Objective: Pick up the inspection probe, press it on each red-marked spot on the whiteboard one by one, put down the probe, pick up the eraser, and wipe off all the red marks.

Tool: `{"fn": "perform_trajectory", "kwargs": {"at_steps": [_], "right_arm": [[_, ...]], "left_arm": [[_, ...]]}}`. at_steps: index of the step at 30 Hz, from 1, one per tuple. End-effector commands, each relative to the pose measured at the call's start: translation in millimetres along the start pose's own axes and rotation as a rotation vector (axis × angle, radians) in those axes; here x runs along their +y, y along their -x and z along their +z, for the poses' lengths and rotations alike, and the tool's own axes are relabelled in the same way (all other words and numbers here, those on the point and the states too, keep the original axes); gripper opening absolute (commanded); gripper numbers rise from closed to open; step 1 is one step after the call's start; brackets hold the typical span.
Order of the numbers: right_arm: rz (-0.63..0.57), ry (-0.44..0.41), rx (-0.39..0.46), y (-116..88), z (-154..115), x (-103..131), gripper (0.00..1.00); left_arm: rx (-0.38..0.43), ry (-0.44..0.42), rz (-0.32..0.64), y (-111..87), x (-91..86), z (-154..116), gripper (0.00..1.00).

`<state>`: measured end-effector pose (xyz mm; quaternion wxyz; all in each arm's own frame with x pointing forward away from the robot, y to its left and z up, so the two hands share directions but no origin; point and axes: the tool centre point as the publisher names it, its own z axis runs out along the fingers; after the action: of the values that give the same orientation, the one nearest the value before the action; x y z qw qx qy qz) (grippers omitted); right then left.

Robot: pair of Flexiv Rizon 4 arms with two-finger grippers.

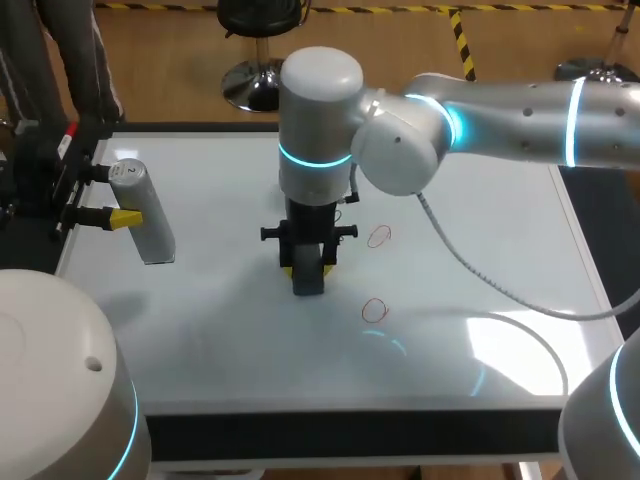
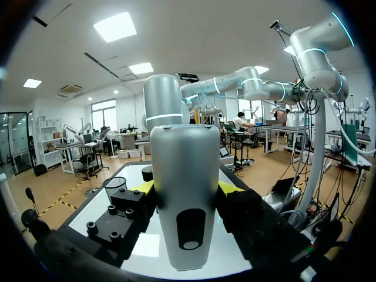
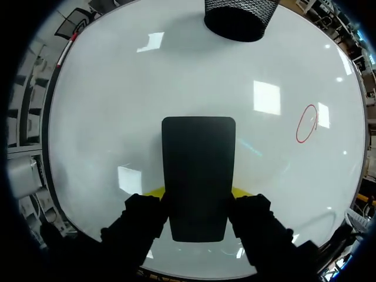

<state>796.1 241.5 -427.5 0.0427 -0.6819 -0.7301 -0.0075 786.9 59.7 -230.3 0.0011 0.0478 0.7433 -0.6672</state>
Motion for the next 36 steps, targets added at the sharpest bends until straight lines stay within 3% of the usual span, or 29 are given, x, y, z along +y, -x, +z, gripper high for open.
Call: {"fn": "perform_trajectory", "kwargs": {"at_steps": [1, 8, 25, 36], "right_arm": [[0.011, -0.002, 0.007, 24, 14, 0, 0.0], [0.032, -0.015, 0.005, 37, 9, 1, 0.0], [-0.012, 0.013, -0.006, 43, -40, -16, 0.0], [-0.024, 0.009, 0.016, 72, -58, -33, 0.0]], "left_arm": [[-0.001, -0.001, 0.002, -0.3, -0.4, 0, 0.0], [-0.001, -0.001, 0.002, -0.3, -0.4, 0, 0.0], [-0.001, -0.001, 0.002, -0.3, -0.4, 0, 0.0], [-0.001, -0.001, 0.002, -0.3, -0.4, 0, 0.0]]}}
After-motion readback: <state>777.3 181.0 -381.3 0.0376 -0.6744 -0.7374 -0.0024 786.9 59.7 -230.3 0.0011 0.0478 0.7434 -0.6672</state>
